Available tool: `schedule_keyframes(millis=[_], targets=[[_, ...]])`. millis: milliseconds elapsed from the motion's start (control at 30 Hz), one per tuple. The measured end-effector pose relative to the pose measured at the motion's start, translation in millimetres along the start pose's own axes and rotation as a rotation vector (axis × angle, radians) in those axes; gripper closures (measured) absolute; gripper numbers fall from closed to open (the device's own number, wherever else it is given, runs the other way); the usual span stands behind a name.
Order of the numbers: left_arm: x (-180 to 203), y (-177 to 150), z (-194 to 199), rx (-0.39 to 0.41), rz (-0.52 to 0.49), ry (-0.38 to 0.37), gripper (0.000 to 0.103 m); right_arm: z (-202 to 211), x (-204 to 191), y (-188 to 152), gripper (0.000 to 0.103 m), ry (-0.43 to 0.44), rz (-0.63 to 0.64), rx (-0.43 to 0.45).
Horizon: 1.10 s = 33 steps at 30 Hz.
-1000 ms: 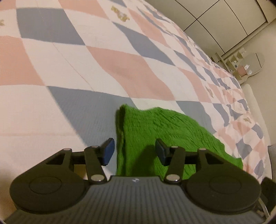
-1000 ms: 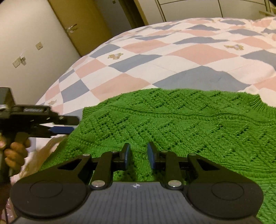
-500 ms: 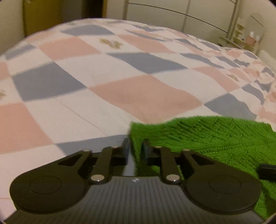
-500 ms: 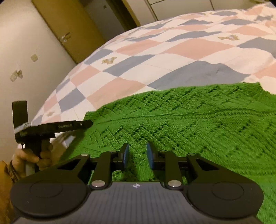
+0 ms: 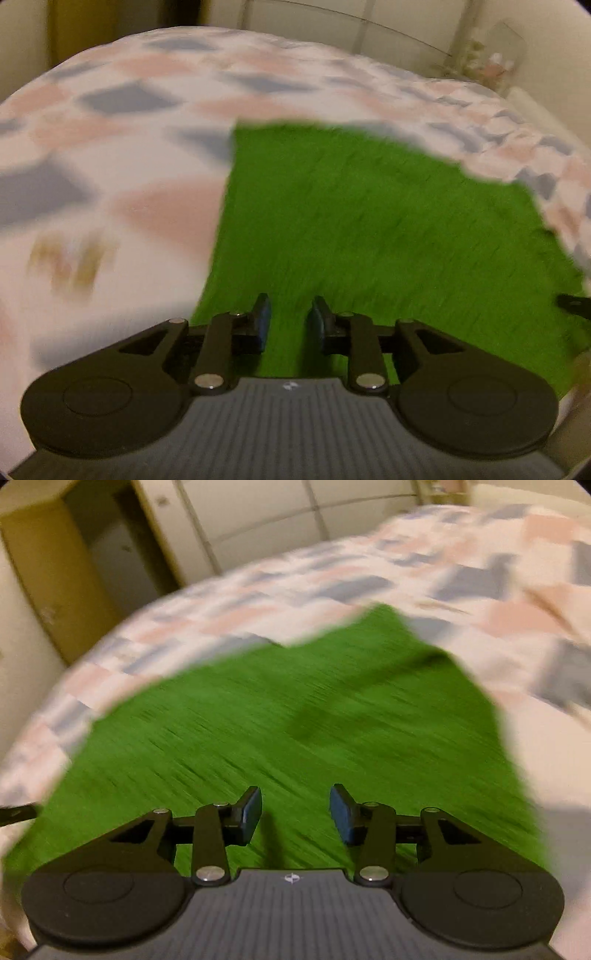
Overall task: Fold clothes
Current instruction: 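Withdraw both grippers from the flattened vest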
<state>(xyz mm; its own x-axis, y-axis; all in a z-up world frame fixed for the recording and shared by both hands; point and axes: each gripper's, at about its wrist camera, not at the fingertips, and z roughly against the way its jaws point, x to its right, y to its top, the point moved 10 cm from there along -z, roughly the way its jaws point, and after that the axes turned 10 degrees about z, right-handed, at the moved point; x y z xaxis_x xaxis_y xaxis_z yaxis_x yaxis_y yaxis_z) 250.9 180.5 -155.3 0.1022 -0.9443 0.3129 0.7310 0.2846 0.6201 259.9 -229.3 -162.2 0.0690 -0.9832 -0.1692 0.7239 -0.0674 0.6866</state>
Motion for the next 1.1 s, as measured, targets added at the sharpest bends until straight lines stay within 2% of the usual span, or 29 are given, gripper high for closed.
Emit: schedule_keyframes(millis=[33, 100, 167, 233, 267, 300, 367, 433, 667, 867, 1100], targets=[[-3, -4, 7, 0.004, 0.036, -0.002, 0.081, 6, 11, -11, 0.066, -0.006, -0.028, -0.013], [-4, -9, 23, 0.008, 0.081, 0.020, 0.085, 22, 23, -24, 0.068, -0.005, -0.071, -0.018], [3, -11, 38, 0.023, 0.075, 0.043, 0.087, 38, 26, -31, 0.067, -0.011, -0.078, -0.012], [13, -13, 48, 0.039, 0.040, 0.051, 0.083, 50, 19, -31, 0.064, 0.002, -0.069, 0.012], [17, -18, 49, 0.036, 0.019, 0.069, 0.078, 56, 13, -30, 0.064, 0.023, -0.069, 0.034], [19, -24, 47, 0.021, 0.006, 0.101, 0.077, 59, 7, -31, 0.064, 0.047, -0.069, 0.047], [21, -35, 43, -0.005, 0.012, 0.151, 0.077, 55, -1, -38, 0.062, 0.065, -0.060, 0.030], [28, -42, 45, -0.015, 0.021, 0.175, 0.077, 44, 2, -54, 0.063, 0.043, -0.066, -0.017], [70, -62, 66, -0.041, -0.022, 0.186, 0.073, 76, -12, -57, 0.061, 0.101, -0.108, 0.010], [103, -73, 88, -0.008, -0.094, 0.173, 0.068, 102, -14, -59, 0.055, 0.101, -0.115, 0.029], [116, -80, 113, 0.025, -0.131, 0.146, 0.064, 130, -22, -70, 0.049, 0.098, -0.104, 0.051]])
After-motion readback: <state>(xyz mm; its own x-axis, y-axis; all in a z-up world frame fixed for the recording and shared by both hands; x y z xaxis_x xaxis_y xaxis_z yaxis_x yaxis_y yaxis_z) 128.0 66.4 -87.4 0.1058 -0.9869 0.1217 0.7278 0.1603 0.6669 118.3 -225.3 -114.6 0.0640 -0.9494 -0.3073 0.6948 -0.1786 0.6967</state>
